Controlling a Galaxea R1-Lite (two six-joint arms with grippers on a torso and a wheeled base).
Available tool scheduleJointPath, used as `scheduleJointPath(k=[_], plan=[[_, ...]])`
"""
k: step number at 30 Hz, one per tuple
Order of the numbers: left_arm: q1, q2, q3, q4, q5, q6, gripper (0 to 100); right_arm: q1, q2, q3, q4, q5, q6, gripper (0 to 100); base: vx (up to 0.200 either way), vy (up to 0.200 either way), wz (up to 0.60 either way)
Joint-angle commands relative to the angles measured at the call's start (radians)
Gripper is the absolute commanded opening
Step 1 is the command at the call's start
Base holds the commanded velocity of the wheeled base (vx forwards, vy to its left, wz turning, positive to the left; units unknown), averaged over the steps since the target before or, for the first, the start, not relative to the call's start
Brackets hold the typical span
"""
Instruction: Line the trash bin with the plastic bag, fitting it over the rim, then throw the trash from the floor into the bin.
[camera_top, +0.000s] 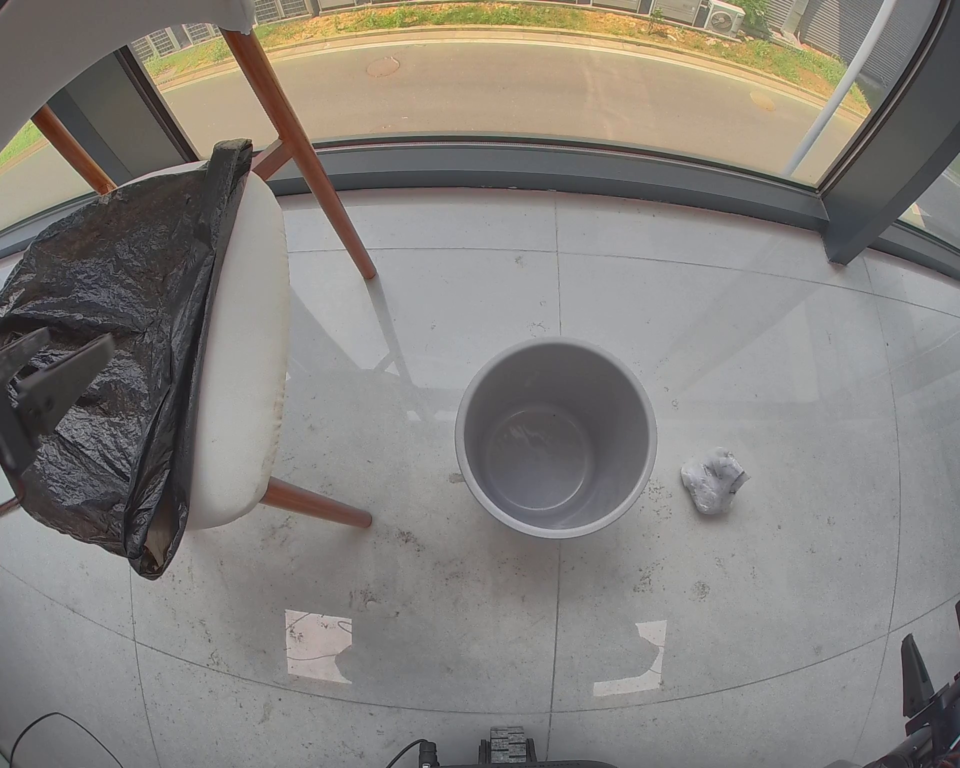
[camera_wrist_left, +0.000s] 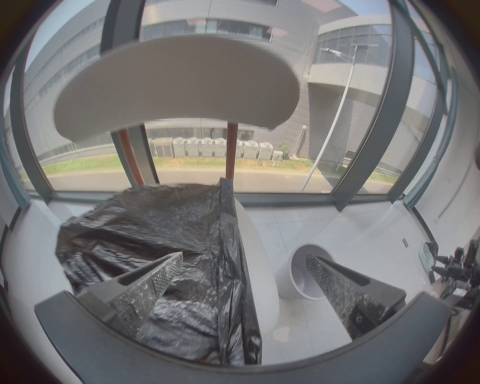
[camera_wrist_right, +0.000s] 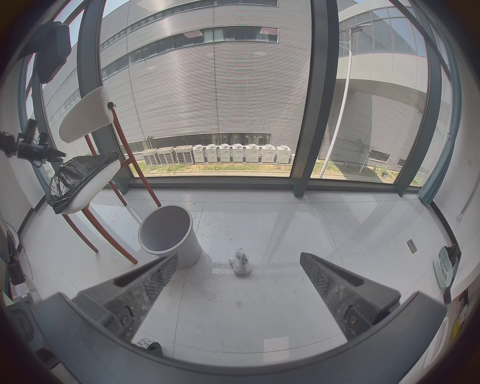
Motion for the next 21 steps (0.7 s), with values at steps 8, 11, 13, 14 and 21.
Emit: scheduleJointPath(k=[8,11,13,14,21], plan=[[-0.007,0.392,-0.180,-0.003,-0.001,-0.037,100,0.000,-0.007,0.018,0.000,0.000,0.000,100,0.000,0.000,0.00],[-0.007,0.412,-0.203,-0.039,0.020,-0.034,100,0.000,-0.007,0.018,0.000,0.000,0.000,100,0.000,0.000,0.00],[-0.007,0.413,-0.216,-0.042,0.036,-0.033,100,0.000,-0.007,0.018,0.000,0.000,0.000,100,0.000,0.000,0.00],[-0.007,0.413,-0.214,-0.042,0.037,-0.031,100,0.002,-0.007,0.018,0.000,0.000,0.000,100,0.000,0.000,0.00],[-0.007,0.432,-0.209,-0.065,0.043,-0.028,100,0.000,-0.005,0.018,0.000,0.000,0.000,100,0.000,0.000,0.00]])
